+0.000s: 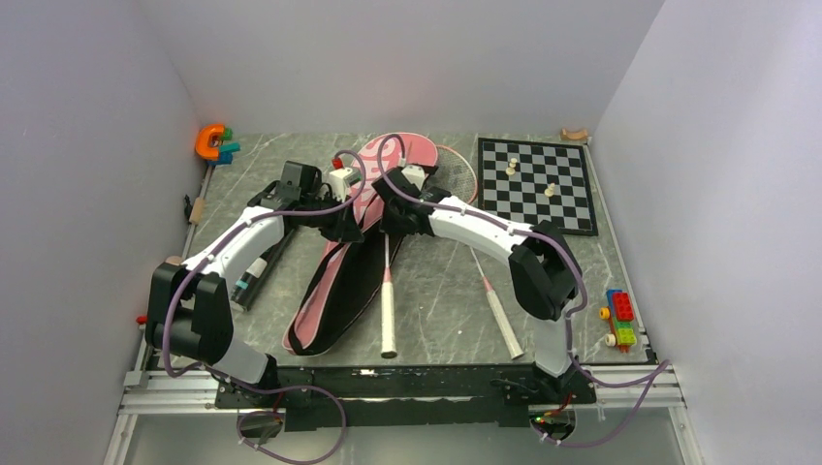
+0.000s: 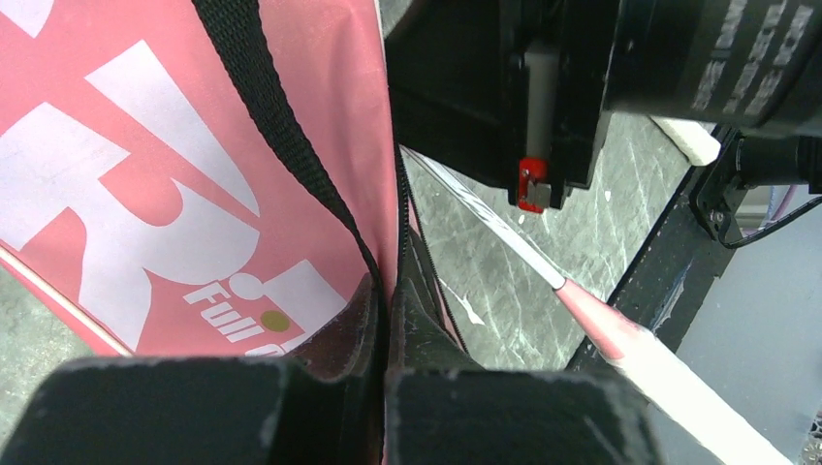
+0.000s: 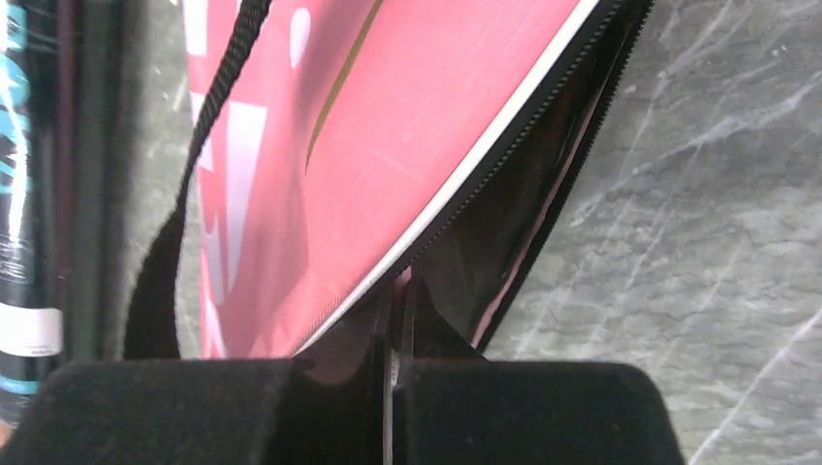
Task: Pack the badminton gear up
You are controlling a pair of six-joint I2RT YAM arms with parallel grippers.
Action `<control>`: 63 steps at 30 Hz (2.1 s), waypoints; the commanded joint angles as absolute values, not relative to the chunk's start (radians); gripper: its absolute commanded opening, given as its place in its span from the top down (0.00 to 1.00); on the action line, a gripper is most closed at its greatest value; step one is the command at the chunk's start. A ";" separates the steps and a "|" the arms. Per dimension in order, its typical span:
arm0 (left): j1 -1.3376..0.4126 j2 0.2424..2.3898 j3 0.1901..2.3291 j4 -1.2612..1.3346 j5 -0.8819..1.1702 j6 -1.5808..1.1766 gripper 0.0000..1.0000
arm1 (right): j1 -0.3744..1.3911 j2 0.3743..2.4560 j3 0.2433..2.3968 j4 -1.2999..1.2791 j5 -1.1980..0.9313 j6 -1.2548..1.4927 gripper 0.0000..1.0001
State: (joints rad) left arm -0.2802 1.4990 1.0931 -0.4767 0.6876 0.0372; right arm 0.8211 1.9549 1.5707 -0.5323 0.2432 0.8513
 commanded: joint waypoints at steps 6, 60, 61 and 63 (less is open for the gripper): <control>-0.290 1.522 1.110 -0.474 0.772 0.061 1.00 | 0.804 1.993 1.609 -0.328 0.152 0.898 0.94; -0.264 1.596 1.125 -0.519 0.804 0.110 1.00 | 0.617 1.990 1.086 0.251 -0.221 0.971 0.54; -0.264 1.596 1.126 -0.519 0.804 0.111 1.00 | 0.616 2.002 1.090 0.257 -0.225 0.980 0.55; -0.265 1.594 1.125 -0.521 0.804 0.113 1.00 | 0.616 2.013 1.088 0.272 -0.231 0.991 0.62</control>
